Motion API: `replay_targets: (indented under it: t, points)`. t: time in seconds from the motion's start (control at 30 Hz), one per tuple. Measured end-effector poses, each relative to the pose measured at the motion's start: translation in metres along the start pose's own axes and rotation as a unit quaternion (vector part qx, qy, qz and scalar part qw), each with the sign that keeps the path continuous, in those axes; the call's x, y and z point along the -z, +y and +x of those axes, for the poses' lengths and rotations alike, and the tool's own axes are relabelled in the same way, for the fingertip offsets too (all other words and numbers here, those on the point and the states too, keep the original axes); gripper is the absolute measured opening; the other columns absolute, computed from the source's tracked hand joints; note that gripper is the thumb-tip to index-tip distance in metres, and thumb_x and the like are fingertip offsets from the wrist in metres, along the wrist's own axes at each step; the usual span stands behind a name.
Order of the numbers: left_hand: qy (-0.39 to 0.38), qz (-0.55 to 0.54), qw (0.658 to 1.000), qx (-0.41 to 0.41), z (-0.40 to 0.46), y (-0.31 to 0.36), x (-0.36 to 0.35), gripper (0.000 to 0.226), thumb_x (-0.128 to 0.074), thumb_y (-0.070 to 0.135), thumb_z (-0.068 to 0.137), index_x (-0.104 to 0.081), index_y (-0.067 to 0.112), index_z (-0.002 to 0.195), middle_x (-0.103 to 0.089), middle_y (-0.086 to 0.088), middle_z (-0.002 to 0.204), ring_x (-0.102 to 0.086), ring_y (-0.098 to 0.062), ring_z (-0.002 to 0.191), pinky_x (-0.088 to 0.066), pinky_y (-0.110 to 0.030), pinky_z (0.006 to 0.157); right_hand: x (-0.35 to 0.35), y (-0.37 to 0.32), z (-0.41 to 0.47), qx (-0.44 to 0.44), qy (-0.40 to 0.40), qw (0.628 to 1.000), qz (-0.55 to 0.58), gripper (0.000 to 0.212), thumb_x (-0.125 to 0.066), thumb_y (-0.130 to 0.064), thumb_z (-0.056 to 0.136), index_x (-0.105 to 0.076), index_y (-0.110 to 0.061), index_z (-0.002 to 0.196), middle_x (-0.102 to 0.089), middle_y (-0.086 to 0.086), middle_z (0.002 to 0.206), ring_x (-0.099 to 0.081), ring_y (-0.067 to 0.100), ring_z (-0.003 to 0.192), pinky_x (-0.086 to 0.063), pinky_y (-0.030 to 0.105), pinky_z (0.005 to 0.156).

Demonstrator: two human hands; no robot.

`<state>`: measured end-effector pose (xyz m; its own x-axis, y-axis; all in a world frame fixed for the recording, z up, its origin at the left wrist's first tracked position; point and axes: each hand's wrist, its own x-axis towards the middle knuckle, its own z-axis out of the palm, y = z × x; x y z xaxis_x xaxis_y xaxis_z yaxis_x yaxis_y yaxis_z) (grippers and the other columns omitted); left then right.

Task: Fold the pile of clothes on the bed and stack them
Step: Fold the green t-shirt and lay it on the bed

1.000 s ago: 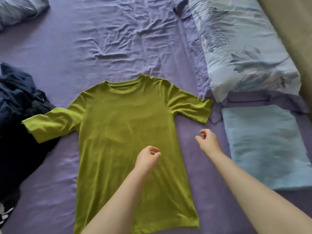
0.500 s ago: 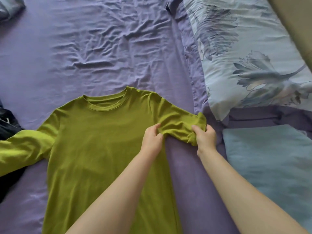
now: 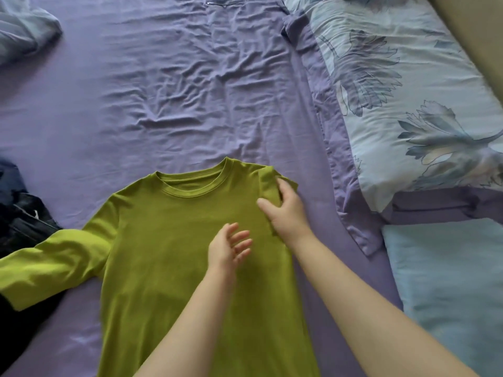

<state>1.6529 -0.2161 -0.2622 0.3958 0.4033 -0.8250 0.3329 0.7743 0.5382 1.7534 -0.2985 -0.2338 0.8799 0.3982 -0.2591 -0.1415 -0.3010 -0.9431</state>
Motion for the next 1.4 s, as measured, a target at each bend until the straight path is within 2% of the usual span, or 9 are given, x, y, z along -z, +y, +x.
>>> replay_targets:
  t: [0.13, 0.27, 0.43, 0.6, 0.73, 0.97, 1.2, 1.3, 1.4]
  points:
    - [0.088, 0.043, 0.994, -0.05, -0.001, 0.01, 0.088, 0.027, -0.043, 0.023, 0.1, -0.054, 0.01, 0.121, -0.065, -0.011, 0.096, -0.063, -0.022, 0.08, -0.05, -0.031, 0.063, -0.05, 0.015, -0.016, 0.026, -0.179, 0.959, -0.217, 0.063, -0.063, -0.032, 0.09, -0.037, -0.017, 0.145, -0.047, 0.001, 0.132, -0.054, 0.011, 0.096, -0.042, 0.027, 0.098]
    - [0.166, 0.022, 0.983, -0.074, -0.001, 0.022, 0.155, 0.033, -0.047, 0.016, 0.099, -0.048, 0.003, 0.129, -0.061, -0.009, 0.088, -0.06, -0.02, 0.076, -0.048, -0.031, 0.065, -0.06, 0.044, -0.027, 0.042, -0.084, 0.87, -0.484, 0.053, -0.043, -0.039, 0.098, -0.031, -0.024, 0.148, -0.024, 0.006, 0.156, -0.023, 0.023, 0.141, -0.023, 0.039, 0.112]
    - [0.208, -0.066, 0.973, -0.074, -0.001, 0.047, 0.206, 0.044, -0.053, 0.017, 0.097, -0.042, 0.0, 0.136, -0.057, -0.009, 0.093, -0.059, -0.02, 0.081, -0.05, -0.031, 0.069, -0.079, 0.053, -0.028, -0.05, -0.154, 0.784, -0.599, 0.065, -0.031, -0.055, 0.097, -0.002, -0.036, 0.151, 0.008, 0.007, 0.161, 0.01, 0.029, 0.147, -0.003, 0.054, 0.116]
    - [0.276, -0.136, 0.948, -0.081, 0.0, 0.075, 0.241, 0.059, -0.064, 0.021, 0.091, -0.038, 0.002, 0.14, -0.055, -0.009, 0.114, -0.056, -0.023, 0.1, -0.05, -0.034, 0.081, -0.133, 0.028, -0.035, -0.027, -0.141, 0.788, -0.598, 0.072, -0.035, -0.06, 0.094, -0.005, -0.031, 0.152, 0.001, 0.01, 0.161, 0.005, 0.029, 0.148, -0.007, 0.052, 0.116]
    - [0.283, -0.182, 0.938, -0.081, 0.002, 0.09, 0.27, 0.035, -0.069, 0.023, 0.088, -0.057, 0.008, 0.117, -0.054, 0.004, 0.086, -0.052, -0.017, 0.088, -0.049, -0.032, 0.079, -0.203, 0.001, -0.052, 0.059, -0.192, 0.833, -0.516, 0.062, -0.045, -0.043, 0.097, -0.022, -0.024, 0.151, -0.011, 0.007, 0.16, -0.004, 0.023, 0.148, -0.013, 0.042, 0.118]
    - [0.414, -0.172, 0.885, -0.127, -0.006, 0.103, 0.31, 0.059, -0.077, 0.02, 0.079, -0.051, 0.008, 0.13, -0.055, -0.001, 0.11, -0.055, -0.017, 0.095, -0.043, -0.026, 0.082, -0.322, -0.044, -0.083, 0.16, -0.305, 0.882, -0.323, 0.038, -0.056, -0.017, 0.094, -0.055, -0.011, 0.131, -0.05, 0.006, 0.138, -0.046, 0.024, 0.126, -0.033, 0.029, 0.107]
    - [0.279, -0.099, 0.948, -0.115, -0.007, 0.109, 0.336, 0.014, -0.058, 0.003, 0.09, -0.062, 0.011, 0.101, -0.065, -0.006, 0.095, -0.058, -0.015, 0.082, -0.045, -0.025, 0.079, -0.419, -0.067, -0.098, 0.126, -0.364, 0.87, -0.307, 0.049, -0.063, -0.034, 0.088, -0.051, -0.026, 0.134, -0.051, 0.006, 0.127, -0.051, 0.023, 0.116, -0.043, 0.034, 0.098]
    - [0.269, -0.002, 0.956, -0.115, -0.009, 0.104, 0.344, 0.025, -0.062, 0.0, 0.086, -0.061, 0.022, 0.075, -0.064, 0.001, 0.077, -0.06, -0.02, 0.08, -0.049, -0.037, 0.082, -0.436, -0.062, -0.098, 0.094, -0.352, 0.853, -0.373, 0.061, -0.064, -0.05, 0.083, -0.042, -0.037, 0.138, -0.041, 0.005, 0.128, -0.048, 0.022, 0.116, -0.048, 0.037, 0.09]
    - [0.235, -0.044, 0.964, -0.116, -0.015, 0.101, 0.344, 0.019, -0.06, 0.0, 0.087, -0.059, 0.013, 0.073, -0.066, -0.002, 0.073, -0.06, -0.019, 0.079, -0.051, -0.029, 0.076, -0.44, -0.059, -0.097, 0.097, -0.342, 0.839, -0.412, 0.037, -0.064, -0.052, 0.082, -0.059, -0.03, 0.112, -0.044, 0.002, 0.115, -0.052, 0.019, 0.099, -0.05, 0.033, 0.08]
